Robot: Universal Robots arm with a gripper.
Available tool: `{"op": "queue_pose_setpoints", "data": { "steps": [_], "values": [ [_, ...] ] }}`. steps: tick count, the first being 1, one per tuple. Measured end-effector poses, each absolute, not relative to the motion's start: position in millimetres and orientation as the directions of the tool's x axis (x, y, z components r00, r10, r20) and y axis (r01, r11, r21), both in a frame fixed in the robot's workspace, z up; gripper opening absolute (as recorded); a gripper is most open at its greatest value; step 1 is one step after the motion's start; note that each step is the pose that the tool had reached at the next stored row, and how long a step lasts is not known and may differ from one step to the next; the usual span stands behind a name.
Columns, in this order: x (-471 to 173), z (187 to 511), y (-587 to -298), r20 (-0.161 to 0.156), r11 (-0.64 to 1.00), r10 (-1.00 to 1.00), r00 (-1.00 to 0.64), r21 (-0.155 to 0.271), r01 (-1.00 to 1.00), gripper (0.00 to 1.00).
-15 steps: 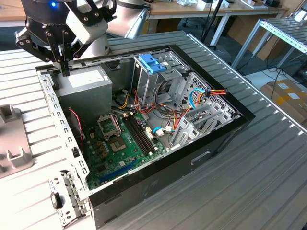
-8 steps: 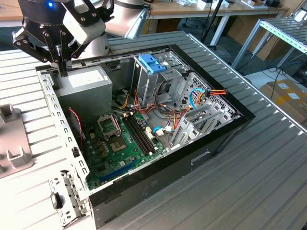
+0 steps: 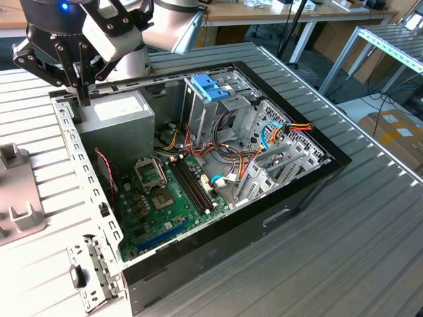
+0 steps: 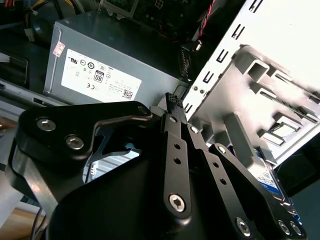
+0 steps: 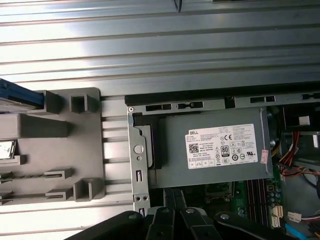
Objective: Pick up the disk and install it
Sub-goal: 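Reach for the disk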
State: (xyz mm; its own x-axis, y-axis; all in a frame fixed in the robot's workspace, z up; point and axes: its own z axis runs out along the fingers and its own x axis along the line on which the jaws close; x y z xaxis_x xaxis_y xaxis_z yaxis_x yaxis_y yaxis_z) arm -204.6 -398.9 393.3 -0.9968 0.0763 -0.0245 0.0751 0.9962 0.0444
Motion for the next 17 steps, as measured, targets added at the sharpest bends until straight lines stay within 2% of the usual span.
{"op": "queue_pose_setpoints", "data": {
  "steps": [17],
  "values": [
    [-216.3,393.3,-399.0,-0.024,0.996,0.076,-0.997,0.044,0.075,0.11]
  ]
}}
